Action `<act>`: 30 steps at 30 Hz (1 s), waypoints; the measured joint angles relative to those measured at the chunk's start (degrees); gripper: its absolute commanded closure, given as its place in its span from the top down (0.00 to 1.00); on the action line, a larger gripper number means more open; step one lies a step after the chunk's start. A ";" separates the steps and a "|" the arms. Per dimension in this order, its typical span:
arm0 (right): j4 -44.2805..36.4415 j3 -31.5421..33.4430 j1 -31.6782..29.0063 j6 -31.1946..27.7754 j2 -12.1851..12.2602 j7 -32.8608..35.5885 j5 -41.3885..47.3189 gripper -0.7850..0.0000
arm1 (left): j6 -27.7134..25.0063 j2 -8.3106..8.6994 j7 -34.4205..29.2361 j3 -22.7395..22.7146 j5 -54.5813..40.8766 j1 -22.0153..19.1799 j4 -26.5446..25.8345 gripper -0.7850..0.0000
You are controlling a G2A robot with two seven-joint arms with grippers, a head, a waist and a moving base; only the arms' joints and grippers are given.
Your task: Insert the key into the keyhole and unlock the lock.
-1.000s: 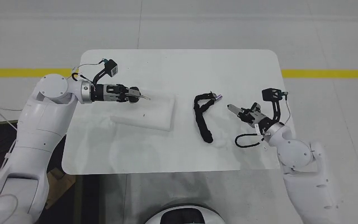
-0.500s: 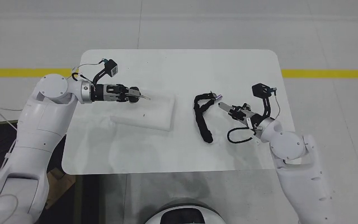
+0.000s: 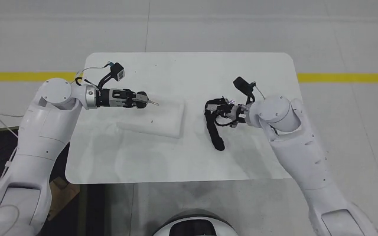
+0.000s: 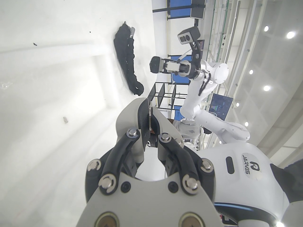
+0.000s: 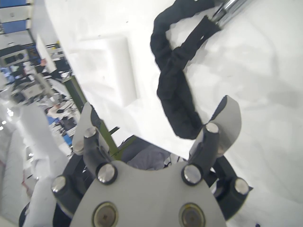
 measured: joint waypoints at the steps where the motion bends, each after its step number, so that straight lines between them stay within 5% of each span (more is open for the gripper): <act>1: 1.69 -1.79 1.38 0.49 -0.32 -0.51 -0.99 1.00 | 0.00 0.00 0.00 0.00 0.00 0.00 0.00 0.00; 5: 7.31 -7.47 5.62 2.49 -1.85 -2.48 -4.46 0.99 | 0.00 0.00 0.00 0.00 0.00 0.00 0.00 0.00; 6: 8.95 -9.12 6.97 3.74 -2.22 -3.74 -4.07 0.65 | 0.00 0.00 0.00 0.00 0.00 0.00 0.00 0.00; 12: 16.80 -16.96 14.10 8.95 -3.53 -8.95 0.89 0.49 | 0.00 0.00 0.00 0.00 0.00 0.00 0.00 0.00; 21: 23.47 -28.13 22.54 17.60 -4.50 -17.61 12.50 0.46 | 0.00 0.00 0.00 0.00 0.00 0.00 0.00 0.00; 25: 23.89 -31.55 25.80 17.65 -3.51 -17.61 16.65 0.54 | 0.00 0.00 0.00 0.00 0.00 0.00 0.00 0.00; 30: 22.18 -32.54 27.54 17.63 -1.51 -17.60 18.67 0.49 | 0.00 0.00 0.00 0.00 0.00 0.00 0.00 0.00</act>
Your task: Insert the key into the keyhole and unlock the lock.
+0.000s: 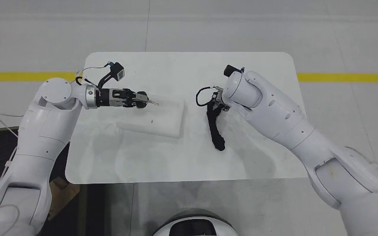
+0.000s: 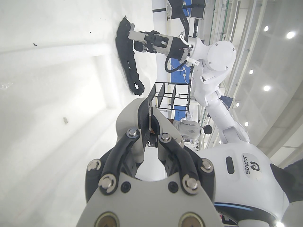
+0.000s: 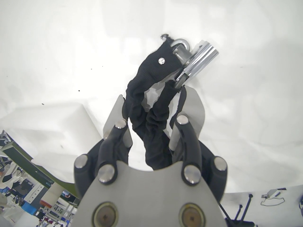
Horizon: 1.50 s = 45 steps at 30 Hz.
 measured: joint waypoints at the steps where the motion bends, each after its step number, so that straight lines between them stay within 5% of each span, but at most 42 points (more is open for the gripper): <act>1: -0.38 -0.33 0.15 0.00 0.53 0.00 0.56 0.49 | 0.00 0.00 0.00 0.00 0.00 0.00 0.00 0.00; 10: 0.13 -6.74 2.17 0.00 2.25 0.00 5.83 0.47 | 0.00 0.00 0.00 0.00 0.00 0.00 0.00 0.00; 23: 2.60 -9.53 4.88 0.00 0.76 -0.02 8.65 0.45 | 0.00 0.00 0.00 0.00 0.00 0.00 0.00 0.00; 27: 4.40 -9.17 4.70 0.00 -0.20 -0.02 7.99 0.29 | 0.00 0.00 0.00 0.00 0.00 0.00 0.00 0.00; 29: 5.15 -9.00 4.55 0.00 -0.72 -0.02 7.72 0.01 | 0.00 0.00 0.00 0.00 0.00 0.00 0.00 0.00; 38: 5.57 -6.15 5.34 0.00 -1.14 -0.01 8.48 0.00 | 0.00 0.00 0.00 0.00 0.00 0.00 0.00 0.00; 45: -3.76 2.88 5.21 -4.51 3.94 4.42 11.05 0.00 | 0.00 0.00 0.00 0.00 0.00 0.00 0.00 0.00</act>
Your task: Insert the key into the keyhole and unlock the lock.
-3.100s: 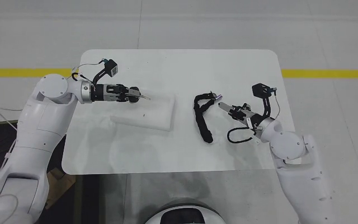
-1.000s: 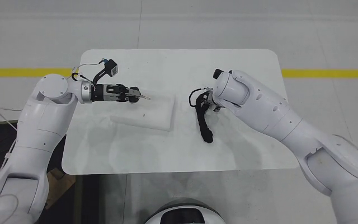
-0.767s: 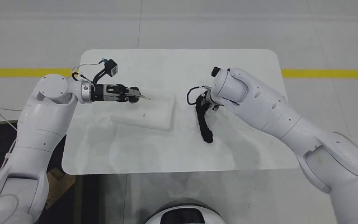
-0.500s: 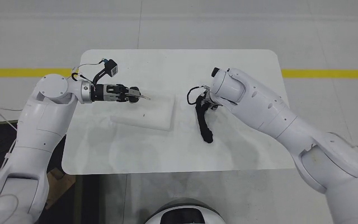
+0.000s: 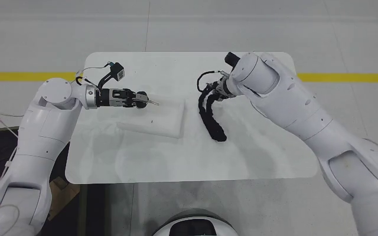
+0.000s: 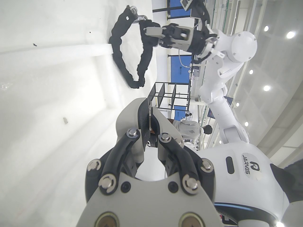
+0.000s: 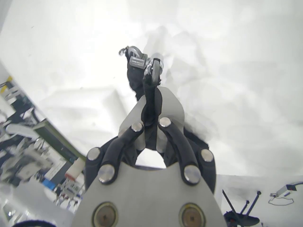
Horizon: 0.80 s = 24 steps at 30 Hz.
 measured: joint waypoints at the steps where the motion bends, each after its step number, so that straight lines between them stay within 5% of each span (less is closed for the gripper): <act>1: -1.63 1.63 -0.62 -1.49 1.27 1.49 -0.91 0.00 | 0.00 0.00 0.00 0.00 0.00 0.00 0.00 0.00; 15: -19.46 21.04 -17.41 -23.00 15.65 4.45 10.31 0.00 | 0.00 0.00 0.00 0.00 0.00 0.00 0.00 0.00; 24: -20.43 34.81 -31.00 -43.27 18.61 3.68 20.49 0.00 | 0.00 0.00 0.00 0.00 0.00 0.00 0.00 0.00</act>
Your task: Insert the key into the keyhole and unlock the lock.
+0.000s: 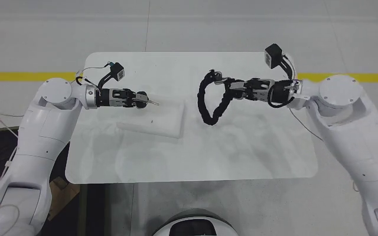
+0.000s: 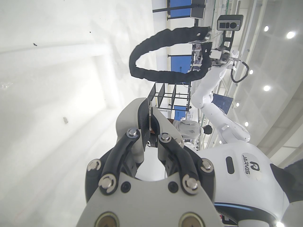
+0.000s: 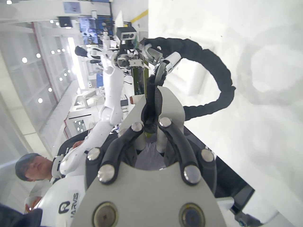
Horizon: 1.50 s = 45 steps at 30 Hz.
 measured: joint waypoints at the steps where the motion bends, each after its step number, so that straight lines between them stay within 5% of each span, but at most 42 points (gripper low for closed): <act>1: 0.41 0.60 -1.25 -2.87 0.07 0.18 -0.85 0.00 | 0.00 0.00 0.00 0.00 0.00 0.00 0.00 0.00; 3: 0.59 0.76 -1.51 -5.98 0.09 0.29 -1.08 0.00 | 0.00 0.00 0.00 0.00 0.00 0.00 0.00 0.00; 7: 0.22 0.69 -1.39 -2.87 0.16 0.01 -1.09 0.00 | 0.00 0.00 0.00 0.00 0.00 0.00 0.00 0.00; 13: -4.90 -2.74 -10.62 -0.36 0.11 -2.32 -13.82 0.00 | 0.00 0.00 0.00 0.00 0.00 0.00 0.00 0.00; 22: -1.48 -12.80 -4.80 2.17 -3.74 1.62 -29.26 0.00 | 0.00 0.00 0.00 0.00 0.00 0.00 0.00 0.00; 24: -0.91 -13.80 -3.57 2.36 -4.54 3.27 -31.39 0.53 | 0.00 0.00 0.00 0.00 0.00 0.00 0.00 0.00; 25: -0.69 -14.23 -3.07 2.55 -4.86 4.07 -32.50 0.94 | 0.00 0.00 0.00 0.00 0.00 0.00 0.00 0.00; 27: -0.39 -15.05 -2.11 3.34 -5.50 5.86 -34.72 0.98 | 0.00 0.00 0.00 0.00 0.00 0.00 0.00 0.00; 32: 0.08 -16.70 0.32 5.29 -7.28 11.46 -39.29 0.85 | 0.00 0.00 0.00 0.00 0.00 0.00 0.00 0.00; 37: 0.79 -17.54 1.93 7.22 -9.06 14.06 -43.48 0.83 | 0.00 0.00 0.00 0.00 0.00 0.00 0.00 0.00; 40: 1.08 -18.12 2.42 7.78 -10.13 14.82 -46.42 0.65 | 0.00 0.00 0.00 0.00 0.00 0.00 0.00 0.00; 45: -0.20 -18.62 1.90 7.63 -11.72 14.40 -50.63 0.68 | 0.00 0.00 0.00 0.00 0.00 0.00 0.00 0.00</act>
